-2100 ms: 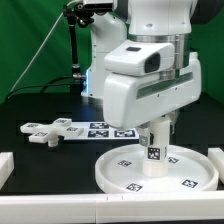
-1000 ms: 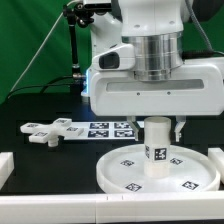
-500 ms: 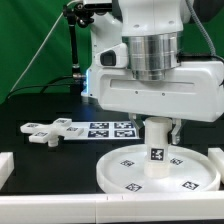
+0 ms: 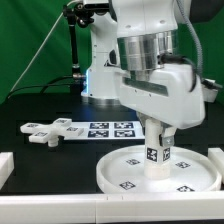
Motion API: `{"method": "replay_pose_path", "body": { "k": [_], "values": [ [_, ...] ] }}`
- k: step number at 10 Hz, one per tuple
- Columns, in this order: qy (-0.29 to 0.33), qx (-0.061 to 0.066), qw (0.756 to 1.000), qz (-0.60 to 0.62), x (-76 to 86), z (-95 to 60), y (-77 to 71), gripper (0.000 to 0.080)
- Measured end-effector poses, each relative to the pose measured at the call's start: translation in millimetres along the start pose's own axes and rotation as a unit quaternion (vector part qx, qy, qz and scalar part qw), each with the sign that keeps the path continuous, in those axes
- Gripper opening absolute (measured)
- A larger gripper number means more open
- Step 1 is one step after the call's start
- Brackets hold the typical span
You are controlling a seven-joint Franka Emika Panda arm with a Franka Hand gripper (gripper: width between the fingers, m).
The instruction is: Assemble round table
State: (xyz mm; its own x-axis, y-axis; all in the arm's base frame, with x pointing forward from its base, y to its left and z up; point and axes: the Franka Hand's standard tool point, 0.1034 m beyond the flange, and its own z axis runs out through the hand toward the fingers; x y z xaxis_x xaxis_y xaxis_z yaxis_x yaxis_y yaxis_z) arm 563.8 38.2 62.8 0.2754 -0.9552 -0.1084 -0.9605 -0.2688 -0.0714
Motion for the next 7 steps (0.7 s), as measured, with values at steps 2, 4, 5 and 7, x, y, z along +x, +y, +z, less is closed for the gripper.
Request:
{"method": "replay_pose_path", "body": {
  "k": [2,4,5,7],
  "values": [
    [-0.003,0.005,0.999,0.051,-0.1,-0.1,-0.2,0.0409],
    [-0.009,0.008,0.993,0.116,-0.2,-0.4,-0.8,0.0409],
    [-0.01,0.009,0.992,0.128,0.0,-0.4,-0.7,0.0409],
    [-0.013,0.009,0.992,0.123,-2.1,0.8,-0.7,0.0603]
  ]
}}
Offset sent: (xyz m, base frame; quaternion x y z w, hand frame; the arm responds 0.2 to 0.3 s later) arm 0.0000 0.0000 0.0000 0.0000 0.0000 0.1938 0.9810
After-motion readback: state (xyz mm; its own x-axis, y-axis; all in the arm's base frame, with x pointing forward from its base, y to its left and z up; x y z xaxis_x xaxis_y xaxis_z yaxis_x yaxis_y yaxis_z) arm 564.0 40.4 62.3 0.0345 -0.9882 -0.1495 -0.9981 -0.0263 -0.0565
